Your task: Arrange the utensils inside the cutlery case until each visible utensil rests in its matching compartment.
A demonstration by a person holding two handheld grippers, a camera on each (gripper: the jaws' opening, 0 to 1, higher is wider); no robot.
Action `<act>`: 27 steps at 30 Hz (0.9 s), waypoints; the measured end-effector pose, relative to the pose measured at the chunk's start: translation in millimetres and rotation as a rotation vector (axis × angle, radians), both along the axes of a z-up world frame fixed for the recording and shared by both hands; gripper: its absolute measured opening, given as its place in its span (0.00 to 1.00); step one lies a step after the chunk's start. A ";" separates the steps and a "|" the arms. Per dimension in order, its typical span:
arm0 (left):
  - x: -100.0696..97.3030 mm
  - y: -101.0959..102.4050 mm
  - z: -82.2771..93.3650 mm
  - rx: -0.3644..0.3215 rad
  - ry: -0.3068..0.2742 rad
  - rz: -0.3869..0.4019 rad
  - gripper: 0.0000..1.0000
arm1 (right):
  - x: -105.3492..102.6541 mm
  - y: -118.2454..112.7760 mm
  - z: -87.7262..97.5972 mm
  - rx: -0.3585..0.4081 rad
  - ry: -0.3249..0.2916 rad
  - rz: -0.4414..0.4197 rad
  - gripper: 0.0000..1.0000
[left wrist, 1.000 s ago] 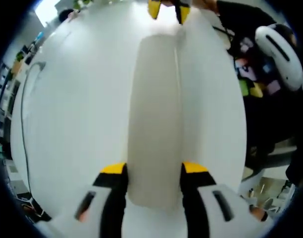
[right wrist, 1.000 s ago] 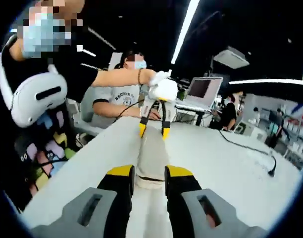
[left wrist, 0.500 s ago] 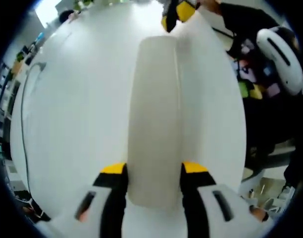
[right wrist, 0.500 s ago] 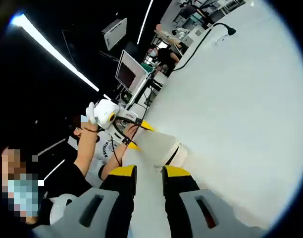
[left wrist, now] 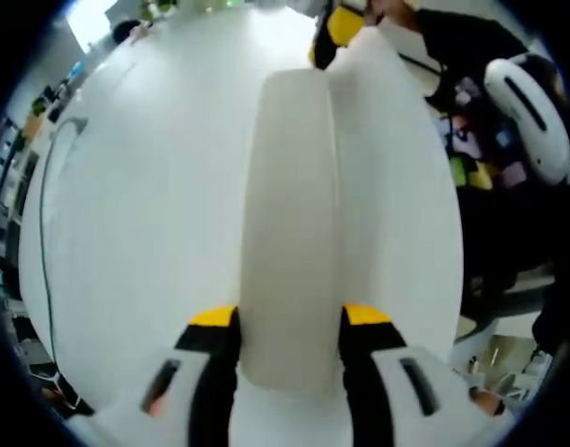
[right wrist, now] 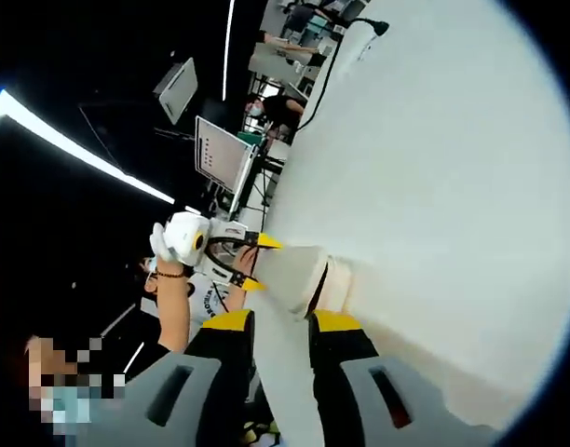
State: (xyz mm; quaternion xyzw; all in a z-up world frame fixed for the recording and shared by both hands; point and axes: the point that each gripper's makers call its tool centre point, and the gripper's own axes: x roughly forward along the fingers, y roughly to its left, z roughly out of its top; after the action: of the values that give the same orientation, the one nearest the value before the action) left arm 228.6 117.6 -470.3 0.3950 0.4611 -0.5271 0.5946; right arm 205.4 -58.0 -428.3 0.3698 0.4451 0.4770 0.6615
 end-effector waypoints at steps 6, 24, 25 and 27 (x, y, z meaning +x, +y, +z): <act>-0.1 -0.5 -0.2 -0.003 -0.001 -0.002 0.44 | -2.9 2.3 -3.1 0.006 0.040 0.012 0.21; 1.2 -0.6 0.2 -0.011 -0.007 -0.003 0.44 | 3.5 2.2 1.0 0.016 0.054 -0.002 0.17; 1.2 -0.6 0.2 -0.011 -0.007 -0.005 0.44 | 4.2 1.7 2.1 0.013 0.048 -0.005 0.17; 1.0 -0.4 0.2 -0.011 -0.008 -0.006 0.44 | 5.9 1.1 3.2 0.008 0.035 -0.007 0.17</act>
State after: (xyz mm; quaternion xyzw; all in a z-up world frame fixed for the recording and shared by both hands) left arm 229.6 117.1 -470.1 0.3951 0.4546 -0.5299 0.5971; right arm 211.2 -56.9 -425.1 0.3823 0.4536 0.4700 0.6537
